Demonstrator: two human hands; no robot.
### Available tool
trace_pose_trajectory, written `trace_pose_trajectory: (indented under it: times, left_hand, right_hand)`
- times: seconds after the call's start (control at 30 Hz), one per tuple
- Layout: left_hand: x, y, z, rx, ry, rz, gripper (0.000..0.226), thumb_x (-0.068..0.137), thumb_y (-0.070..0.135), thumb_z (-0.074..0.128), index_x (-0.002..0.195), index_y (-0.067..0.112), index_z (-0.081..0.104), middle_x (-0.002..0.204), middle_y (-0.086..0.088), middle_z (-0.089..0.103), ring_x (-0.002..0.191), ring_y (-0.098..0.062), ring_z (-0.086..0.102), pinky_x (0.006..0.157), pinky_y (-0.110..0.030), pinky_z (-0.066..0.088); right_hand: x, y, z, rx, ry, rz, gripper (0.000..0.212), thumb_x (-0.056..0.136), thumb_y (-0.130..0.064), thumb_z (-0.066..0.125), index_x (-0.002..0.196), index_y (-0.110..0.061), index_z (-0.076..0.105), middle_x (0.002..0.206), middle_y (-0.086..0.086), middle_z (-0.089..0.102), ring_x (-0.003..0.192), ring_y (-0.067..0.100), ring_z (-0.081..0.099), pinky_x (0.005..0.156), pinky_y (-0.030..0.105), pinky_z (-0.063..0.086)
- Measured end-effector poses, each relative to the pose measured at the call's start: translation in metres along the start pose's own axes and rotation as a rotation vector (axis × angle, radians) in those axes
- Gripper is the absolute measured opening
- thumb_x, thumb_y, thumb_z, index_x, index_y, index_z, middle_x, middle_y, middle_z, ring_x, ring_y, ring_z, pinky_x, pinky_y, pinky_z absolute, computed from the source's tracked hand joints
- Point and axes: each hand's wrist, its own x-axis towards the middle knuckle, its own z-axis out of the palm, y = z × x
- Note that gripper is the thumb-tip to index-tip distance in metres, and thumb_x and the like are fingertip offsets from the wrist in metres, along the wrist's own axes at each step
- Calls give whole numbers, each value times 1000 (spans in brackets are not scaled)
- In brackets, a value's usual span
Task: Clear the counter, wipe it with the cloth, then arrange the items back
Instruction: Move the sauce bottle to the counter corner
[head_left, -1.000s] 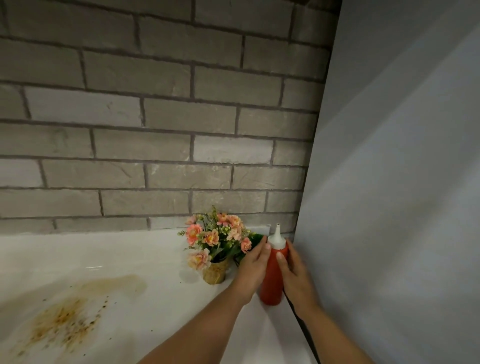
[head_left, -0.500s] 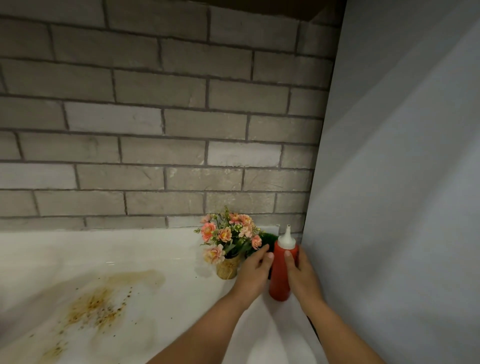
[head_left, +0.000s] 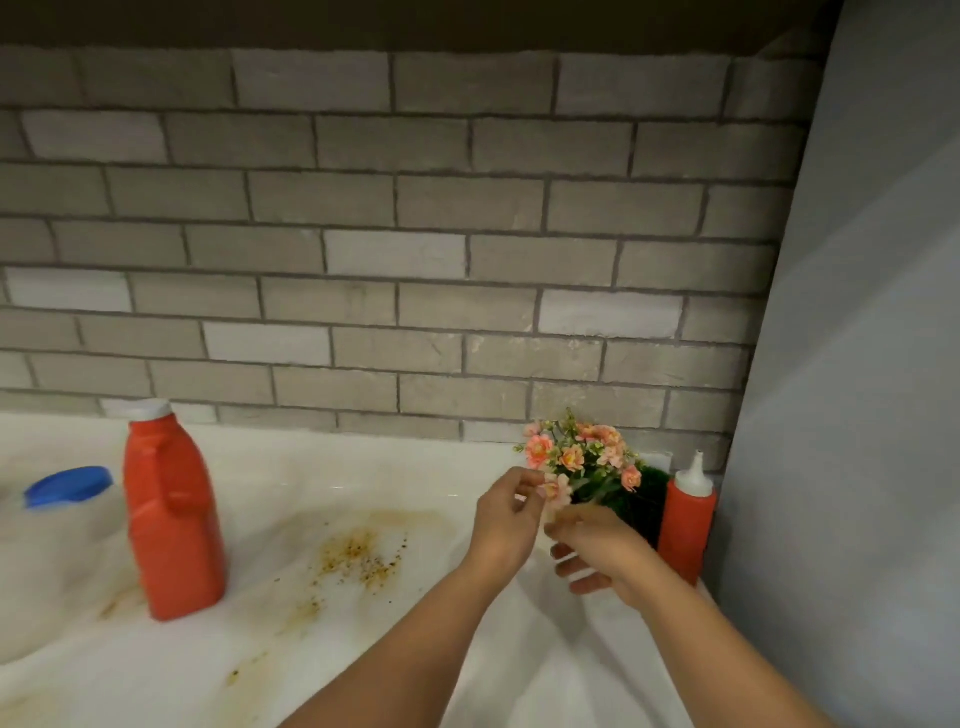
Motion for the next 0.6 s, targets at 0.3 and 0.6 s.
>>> trace_pose_trajectory:
  times: [0.3,0.6]
  left_hand:
    - [-21,-21,-158,248,319,107,15,93,11,49,102,15,61,92,6,61,81,-10,58,63,-3,39]
    - [-45,-60,-302,255,702,155,11,94,22,47,101,20,55,95,3,52,88,-17,53,77,-24,42]
  right_hand:
    - [-4,-64,131,-37,-216,-187,13,89,-19,59,101,-14,60,83,5,62,73,19,60,62,28,49]
    - [-13,-122,269,81,-266,-313,20,97,-25,46,97,-13,63,90,3,61,82,17,56,71,27,46]
